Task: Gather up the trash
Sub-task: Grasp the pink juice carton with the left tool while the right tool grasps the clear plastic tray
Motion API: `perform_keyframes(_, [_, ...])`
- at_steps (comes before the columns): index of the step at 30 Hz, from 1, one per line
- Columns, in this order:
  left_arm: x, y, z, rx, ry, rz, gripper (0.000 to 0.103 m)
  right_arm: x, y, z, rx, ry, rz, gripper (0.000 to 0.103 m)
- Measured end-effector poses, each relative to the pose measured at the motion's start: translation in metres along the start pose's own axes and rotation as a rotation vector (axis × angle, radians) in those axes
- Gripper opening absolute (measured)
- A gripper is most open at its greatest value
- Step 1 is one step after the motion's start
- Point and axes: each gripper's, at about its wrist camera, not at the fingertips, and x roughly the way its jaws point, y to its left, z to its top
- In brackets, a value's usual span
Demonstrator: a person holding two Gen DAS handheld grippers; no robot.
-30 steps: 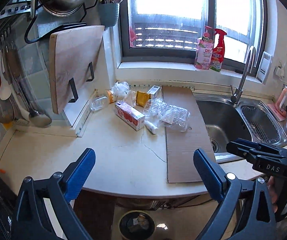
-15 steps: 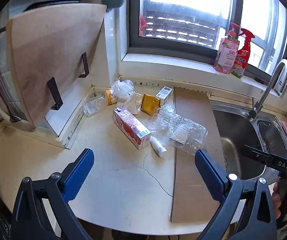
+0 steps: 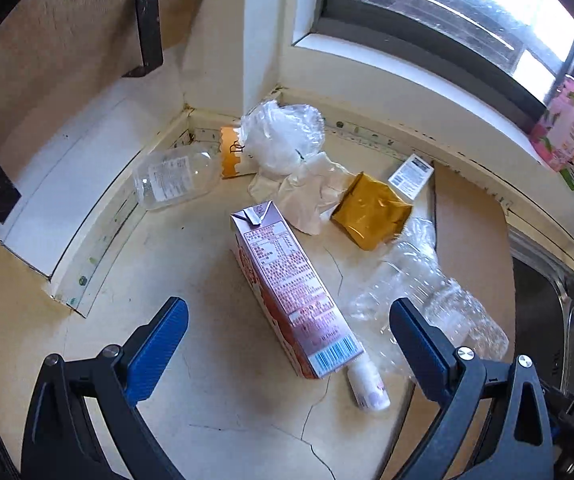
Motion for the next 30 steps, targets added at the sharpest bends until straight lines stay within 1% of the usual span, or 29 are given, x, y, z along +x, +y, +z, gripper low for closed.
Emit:
perform_keyframes(4, [0.03, 0.012, 0.015, -0.095, 0.066, 0.006, 0.1, 0.012, -0.005, 0.004, 0.012, 0.007, 0.045, 0.049])
perform_keyframes(6, [0.042, 0.014, 0.018, -0.115, 0.091, 0.009, 0.1, 0.018, -0.006, 0.006, 0.011, 0.008, 0.045, 0.053])
perform_keyframes(10, [0.063, 0.011, 0.018, -0.103, 0.141, 0.043, 0.1, 0.027, -0.008, 0.009, 0.008, 0.02, 0.048, 0.053])
perform_keyframes(13, [0.068, 0.01, 0.014, -0.079, 0.14, 0.043, 0.1, 0.028, -0.01, 0.01, 0.007, 0.01, 0.055, 0.053])
perform_keyframes(14, [0.068, 0.01, 0.013, -0.072, 0.137, 0.047, 0.097, 0.028, -0.01, 0.01, 0.003, 0.007, 0.055, 0.053])
perform_keyframes(15, [0.068, 0.011, 0.012, -0.068, 0.135, 0.044, 0.091, 0.029, -0.009, 0.01, -0.005, 0.007, 0.053, 0.053])
perform_keyframes(16, [0.068, 0.012, 0.009, -0.07, 0.139, 0.023, 0.088, 0.029, -0.007, 0.009, -0.02, 0.01, 0.049, 0.053])
perform_keyframes(17, [0.067, 0.015, 0.008, -0.077, 0.14, 0.002, 0.08, 0.031, -0.002, 0.008, -0.042, 0.014, 0.045, 0.053])
perform_keyframes(18, [0.065, 0.017, 0.007, -0.084, 0.141, -0.02, 0.07, 0.032, 0.003, 0.007, -0.066, 0.019, 0.042, 0.053])
perform_keyframes(19, [0.063, 0.018, 0.006, -0.089, 0.14, -0.042, 0.063, 0.032, 0.008, 0.005, -0.089, 0.018, 0.038, 0.052])
perform_keyframes(20, [0.061, 0.02, 0.006, -0.091, 0.14, -0.053, 0.05, 0.033, 0.014, 0.003, -0.118, 0.015, 0.033, 0.048])
perform_keyframes(21, [0.059, 0.021, 0.005, -0.091, 0.14, -0.065, 0.042, 0.035, 0.02, 0.001, -0.141, 0.018, 0.033, 0.037])
perform_keyframes(23, [0.055, 0.025, 0.003, -0.084, 0.134, -0.066, 0.041, 0.039, 0.031, -0.005, -0.175, 0.026, 0.035, 0.034])
perform_keyframes(26, [0.045, 0.033, -0.003, -0.078, 0.111, -0.094, 0.04, 0.039, 0.048, -0.014, -0.234, 0.011, 0.028, 0.031])
perform_keyframes(30, [0.009, 0.044, -0.013, -0.064, 0.047, -0.109, 0.039, 0.029, 0.079, -0.029, -0.336, -0.033, 0.018, 0.028])
